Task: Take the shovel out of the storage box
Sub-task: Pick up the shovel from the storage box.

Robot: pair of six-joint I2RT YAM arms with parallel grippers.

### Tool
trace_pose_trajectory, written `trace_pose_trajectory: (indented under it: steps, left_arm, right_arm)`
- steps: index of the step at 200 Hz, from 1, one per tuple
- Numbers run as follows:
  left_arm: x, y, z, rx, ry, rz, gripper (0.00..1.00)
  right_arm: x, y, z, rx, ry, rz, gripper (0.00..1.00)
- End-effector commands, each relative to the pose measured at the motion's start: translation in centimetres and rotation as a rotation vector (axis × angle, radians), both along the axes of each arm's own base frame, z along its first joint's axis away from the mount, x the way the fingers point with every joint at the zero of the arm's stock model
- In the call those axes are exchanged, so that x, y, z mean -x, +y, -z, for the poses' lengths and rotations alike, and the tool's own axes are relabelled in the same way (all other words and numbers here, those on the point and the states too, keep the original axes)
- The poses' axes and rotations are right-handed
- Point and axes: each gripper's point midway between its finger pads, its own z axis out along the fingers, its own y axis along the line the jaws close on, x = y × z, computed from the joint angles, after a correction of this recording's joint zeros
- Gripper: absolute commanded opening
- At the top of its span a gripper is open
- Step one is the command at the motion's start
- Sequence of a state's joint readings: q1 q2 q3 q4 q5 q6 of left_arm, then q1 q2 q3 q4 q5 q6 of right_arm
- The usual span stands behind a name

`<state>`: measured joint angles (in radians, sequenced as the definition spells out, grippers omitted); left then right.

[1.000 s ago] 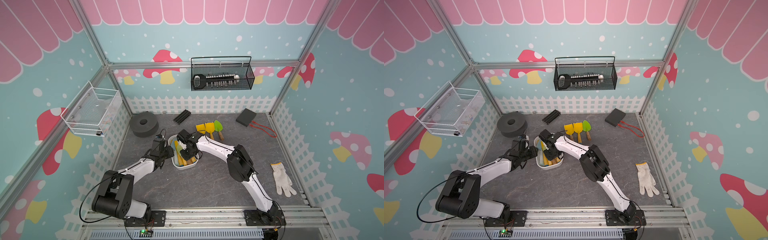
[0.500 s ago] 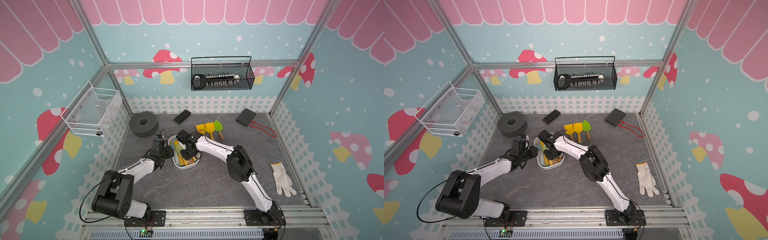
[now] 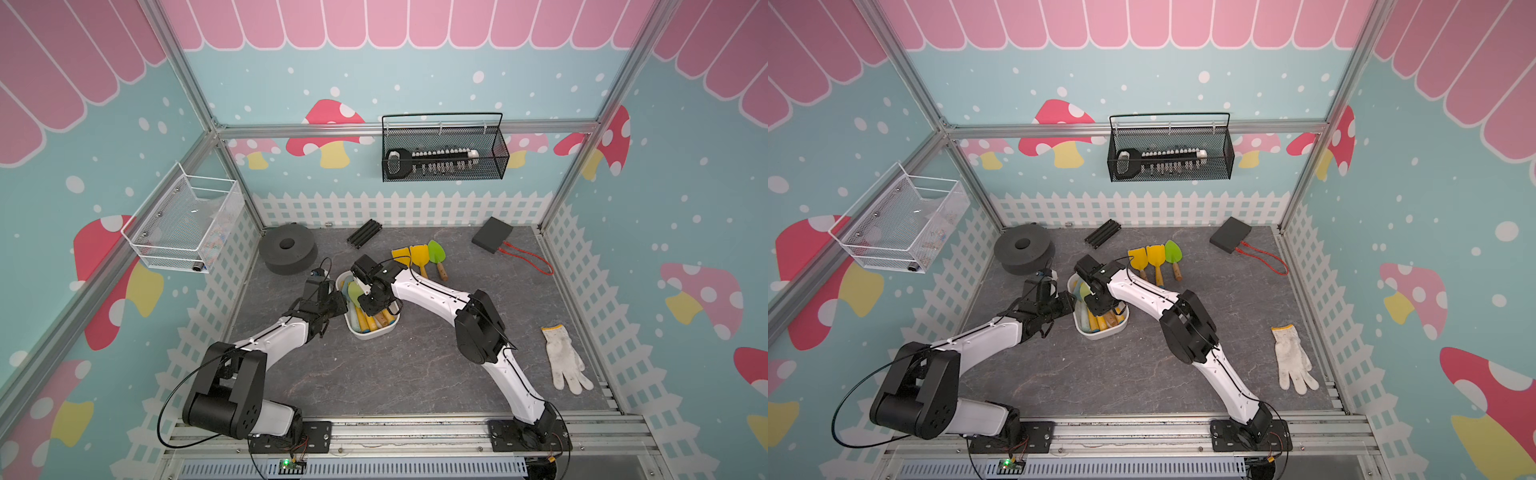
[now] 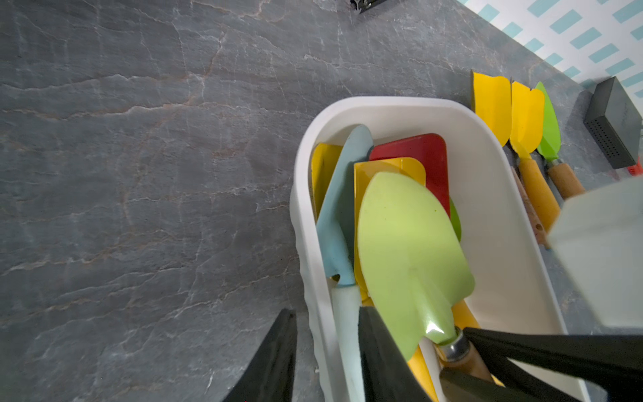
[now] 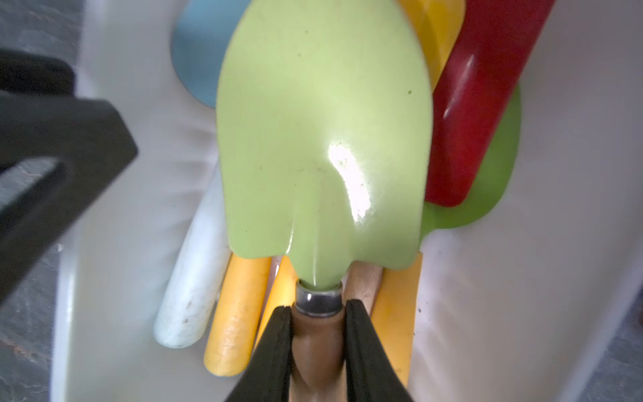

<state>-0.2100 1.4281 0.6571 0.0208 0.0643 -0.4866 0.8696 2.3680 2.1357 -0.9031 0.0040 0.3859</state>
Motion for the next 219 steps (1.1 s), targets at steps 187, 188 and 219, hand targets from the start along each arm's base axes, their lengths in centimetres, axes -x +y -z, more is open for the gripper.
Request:
trace_pose_trajectory:
  steps: [187,188,219]
  left_arm:
    - [-0.1,-0.1,-1.1,0.002,-0.043,0.012,0.35]
    - [-0.1,-0.1,-1.0,0.002,-0.041,0.012,0.35]
    - [-0.1,-0.2,-1.0,0.004,-0.042,0.016,0.35]
  right_arm:
    - [-9.5,-6.9,-9.1,-0.175,-0.122,0.194,0.18]
    - [-9.6,-7.0,-9.0,-0.175,-0.121,0.196,0.18]
    - [-11.5,-9.9,-9.4,-0.17,-0.133,0.249,0.18]
